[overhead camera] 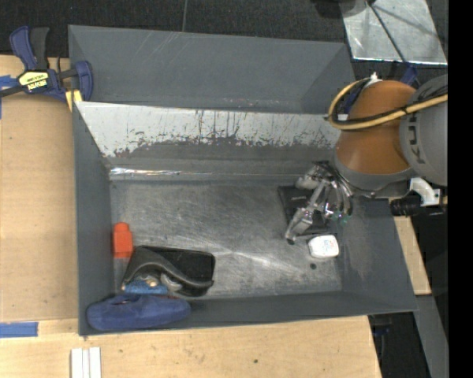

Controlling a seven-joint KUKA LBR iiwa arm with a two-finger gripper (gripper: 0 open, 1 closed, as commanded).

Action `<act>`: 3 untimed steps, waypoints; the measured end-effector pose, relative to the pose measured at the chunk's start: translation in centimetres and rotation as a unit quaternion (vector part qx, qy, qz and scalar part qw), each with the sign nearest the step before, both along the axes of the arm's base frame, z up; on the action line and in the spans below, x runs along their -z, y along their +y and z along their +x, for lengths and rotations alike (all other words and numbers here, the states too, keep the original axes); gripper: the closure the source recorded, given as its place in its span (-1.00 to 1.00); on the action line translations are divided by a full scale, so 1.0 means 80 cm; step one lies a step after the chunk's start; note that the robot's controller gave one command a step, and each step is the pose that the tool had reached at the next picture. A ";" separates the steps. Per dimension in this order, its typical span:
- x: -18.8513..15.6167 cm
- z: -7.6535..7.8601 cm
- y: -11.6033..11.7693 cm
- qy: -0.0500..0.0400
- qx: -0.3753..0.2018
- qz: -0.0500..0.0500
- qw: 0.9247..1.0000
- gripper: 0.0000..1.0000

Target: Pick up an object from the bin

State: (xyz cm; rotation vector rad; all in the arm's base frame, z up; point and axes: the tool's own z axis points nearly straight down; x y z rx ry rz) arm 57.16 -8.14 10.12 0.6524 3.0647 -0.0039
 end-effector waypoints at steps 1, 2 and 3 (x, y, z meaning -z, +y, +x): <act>0.033 -0.044 -0.026 -0.003 0.037 0.004 0.999 -1.00; 0.031 -0.041 -0.026 0.000 0.036 0.002 0.999 -1.00; 0.026 -0.035 -0.029 -0.009 0.037 -0.001 0.999 1.00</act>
Offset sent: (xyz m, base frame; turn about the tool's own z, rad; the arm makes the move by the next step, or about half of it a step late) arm -0.0393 -0.0221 -0.0312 0.0751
